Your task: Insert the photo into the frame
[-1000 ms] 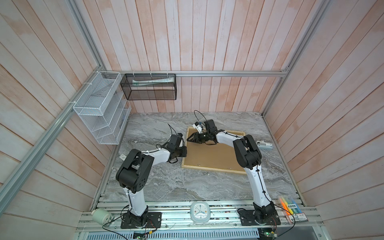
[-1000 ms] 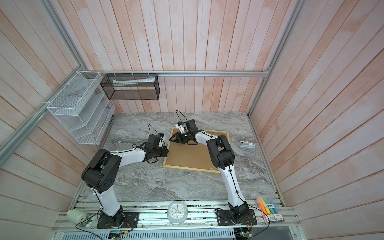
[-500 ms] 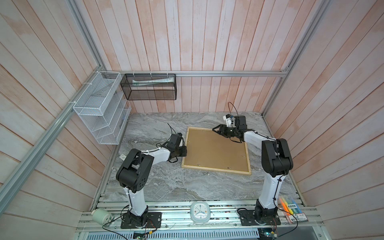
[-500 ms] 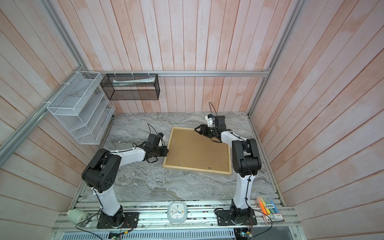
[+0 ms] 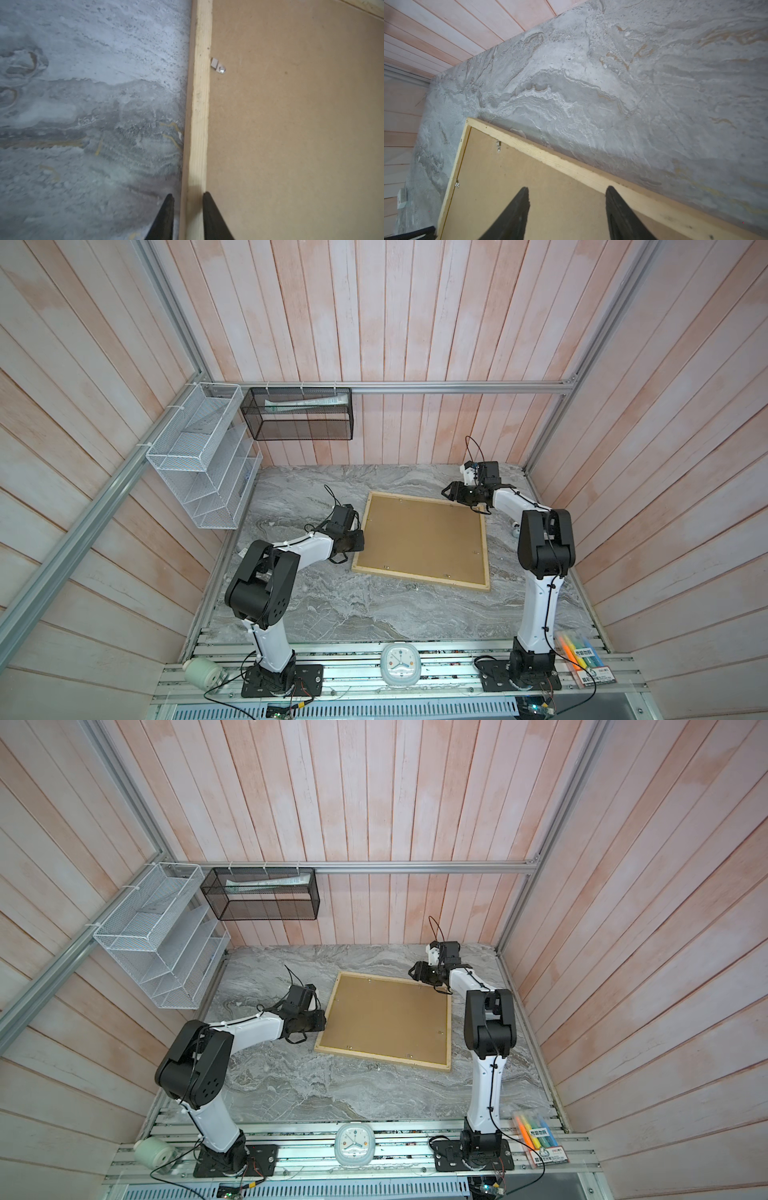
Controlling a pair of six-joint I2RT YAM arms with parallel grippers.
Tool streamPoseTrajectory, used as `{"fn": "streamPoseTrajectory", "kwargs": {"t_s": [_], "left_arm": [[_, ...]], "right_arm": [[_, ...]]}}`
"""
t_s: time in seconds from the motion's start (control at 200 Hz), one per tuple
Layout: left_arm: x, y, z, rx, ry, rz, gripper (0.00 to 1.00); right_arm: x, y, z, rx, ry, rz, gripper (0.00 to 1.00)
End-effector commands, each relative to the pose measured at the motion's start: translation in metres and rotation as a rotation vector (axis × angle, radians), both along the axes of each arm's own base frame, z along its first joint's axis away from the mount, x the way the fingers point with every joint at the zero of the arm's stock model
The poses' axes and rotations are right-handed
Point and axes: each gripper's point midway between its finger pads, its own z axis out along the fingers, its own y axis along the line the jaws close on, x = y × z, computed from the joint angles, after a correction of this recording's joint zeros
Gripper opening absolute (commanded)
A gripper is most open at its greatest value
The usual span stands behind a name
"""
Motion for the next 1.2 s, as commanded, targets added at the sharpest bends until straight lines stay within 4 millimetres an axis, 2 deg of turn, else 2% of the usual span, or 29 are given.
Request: {"fn": "streamPoseTrajectory", "kwargs": {"t_s": [0.0,0.235,0.405,0.525,0.64,0.855,1.01,1.195], "left_arm": [[-0.024,0.013,0.007,0.051,0.035,0.043,0.27],[-0.076,0.015,0.003,0.080,0.105,0.085,0.27],[-0.109,0.001,-0.001,0.017,0.157,0.070,0.27],[-0.123,-0.012,-0.005,-0.007,0.174,0.041,0.27],[-0.123,-0.021,-0.009,-0.009,0.181,0.025,0.27],[-0.113,-0.035,-0.010,-0.028,0.170,-0.001,0.27],[-0.100,-0.039,-0.013,-0.014,0.146,0.003,0.29],[-0.078,-0.037,-0.020,-0.040,0.132,0.020,0.30]], "right_arm": [[0.002,-0.010,-0.012,-0.057,0.034,-0.009,0.60],[0.011,-0.012,-0.011,-0.081,0.007,0.011,0.60],[0.009,-0.017,-0.018,-0.063,0.010,0.045,0.59],[0.008,-0.022,-0.024,-0.047,0.023,0.049,0.58],[0.008,-0.024,-0.031,-0.048,0.039,0.048,0.58],[0.006,-0.029,-0.045,-0.053,0.080,0.046,0.57],[0.000,-0.032,-0.050,-0.056,0.116,0.054,0.55],[-0.012,-0.046,-0.047,-0.008,0.150,0.018,0.54]]}}
